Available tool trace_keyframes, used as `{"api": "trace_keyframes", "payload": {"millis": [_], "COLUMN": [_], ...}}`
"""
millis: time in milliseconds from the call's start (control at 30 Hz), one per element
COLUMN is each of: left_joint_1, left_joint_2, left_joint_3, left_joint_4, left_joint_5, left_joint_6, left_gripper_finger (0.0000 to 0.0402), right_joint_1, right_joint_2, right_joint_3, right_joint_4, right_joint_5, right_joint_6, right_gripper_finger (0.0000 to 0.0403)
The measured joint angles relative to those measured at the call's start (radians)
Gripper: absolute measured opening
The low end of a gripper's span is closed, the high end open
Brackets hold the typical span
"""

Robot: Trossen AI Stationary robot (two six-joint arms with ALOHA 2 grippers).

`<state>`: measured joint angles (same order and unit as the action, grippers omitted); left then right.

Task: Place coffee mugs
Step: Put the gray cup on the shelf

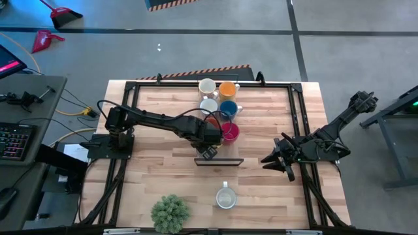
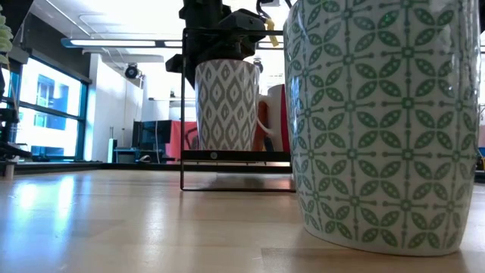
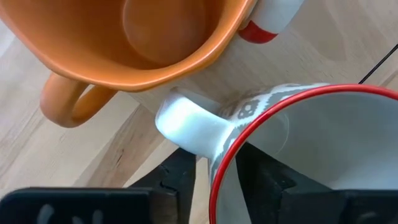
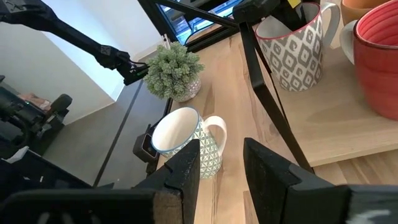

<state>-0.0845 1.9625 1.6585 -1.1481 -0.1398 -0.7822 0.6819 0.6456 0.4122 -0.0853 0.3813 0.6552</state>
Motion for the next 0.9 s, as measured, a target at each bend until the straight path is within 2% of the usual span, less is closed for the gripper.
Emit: {"api": "trace_keyframes", "payload": {"millis": [333, 900], "left_joint_1": [0.0, -0.001], "left_joint_2": [0.0, 0.008], "left_joint_3": [-0.001, 0.081], "left_joint_4": [0.001, -0.046], "left_joint_5": [0.039, 0.027], "left_joint_6": [-0.002, 0.04], "left_gripper_finger": [0.0141, 0.0148], "right_joint_1": [0.0, 0.0], "right_joint_2": [0.0, 0.0], "right_joint_3": [0.0, 0.0], "right_joint_4": [0.0, 0.0], "right_joint_5": [0.0, 0.0], "right_joint_6": [0.0, 0.0], "right_gripper_finger": [0.0106, 0.0106]}}
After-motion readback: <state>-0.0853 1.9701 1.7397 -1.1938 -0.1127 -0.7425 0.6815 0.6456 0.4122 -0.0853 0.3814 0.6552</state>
